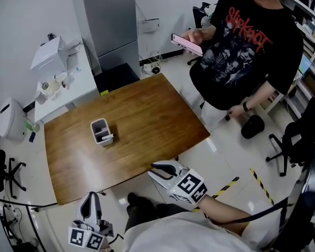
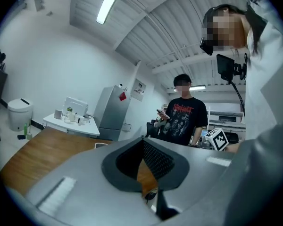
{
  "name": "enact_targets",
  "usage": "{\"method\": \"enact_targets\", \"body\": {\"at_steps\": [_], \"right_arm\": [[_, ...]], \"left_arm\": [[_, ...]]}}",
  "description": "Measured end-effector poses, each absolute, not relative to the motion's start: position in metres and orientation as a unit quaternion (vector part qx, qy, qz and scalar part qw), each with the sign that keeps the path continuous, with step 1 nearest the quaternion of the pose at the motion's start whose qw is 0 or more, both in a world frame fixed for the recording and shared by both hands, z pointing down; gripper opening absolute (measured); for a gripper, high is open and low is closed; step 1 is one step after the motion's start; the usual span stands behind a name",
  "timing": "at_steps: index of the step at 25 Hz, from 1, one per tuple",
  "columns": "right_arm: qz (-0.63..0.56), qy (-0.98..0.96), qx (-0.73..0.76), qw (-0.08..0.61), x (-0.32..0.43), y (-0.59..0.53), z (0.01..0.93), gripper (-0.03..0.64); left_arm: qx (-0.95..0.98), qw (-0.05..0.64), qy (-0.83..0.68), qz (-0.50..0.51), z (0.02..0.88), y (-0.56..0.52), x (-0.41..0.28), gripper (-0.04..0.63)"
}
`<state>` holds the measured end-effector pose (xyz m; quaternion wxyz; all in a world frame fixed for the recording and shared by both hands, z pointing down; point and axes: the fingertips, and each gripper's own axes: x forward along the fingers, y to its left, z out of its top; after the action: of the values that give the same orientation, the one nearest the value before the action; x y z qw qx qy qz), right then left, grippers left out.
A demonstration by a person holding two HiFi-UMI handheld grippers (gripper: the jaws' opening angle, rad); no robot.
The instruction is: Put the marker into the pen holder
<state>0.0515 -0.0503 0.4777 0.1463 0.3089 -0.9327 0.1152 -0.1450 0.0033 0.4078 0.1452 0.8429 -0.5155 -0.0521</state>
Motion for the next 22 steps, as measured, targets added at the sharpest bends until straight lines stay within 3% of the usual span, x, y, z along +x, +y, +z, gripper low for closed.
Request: {"method": "enact_targets", "body": {"at_steps": [11,22], "right_arm": [[0.112,-0.918,0.361,0.122,0.061,0.011,0.455,0.077],[0.100,-0.926,0.351,0.094,0.016,0.061,0.435,0.076]], "left_arm": [[0.868,0.134,-0.476,-0.053,0.397,0.062,-0.140,-0.023],[0.871,0.134,-0.470,-0.050,0.396,0.112,-0.170,-0.023]]}}
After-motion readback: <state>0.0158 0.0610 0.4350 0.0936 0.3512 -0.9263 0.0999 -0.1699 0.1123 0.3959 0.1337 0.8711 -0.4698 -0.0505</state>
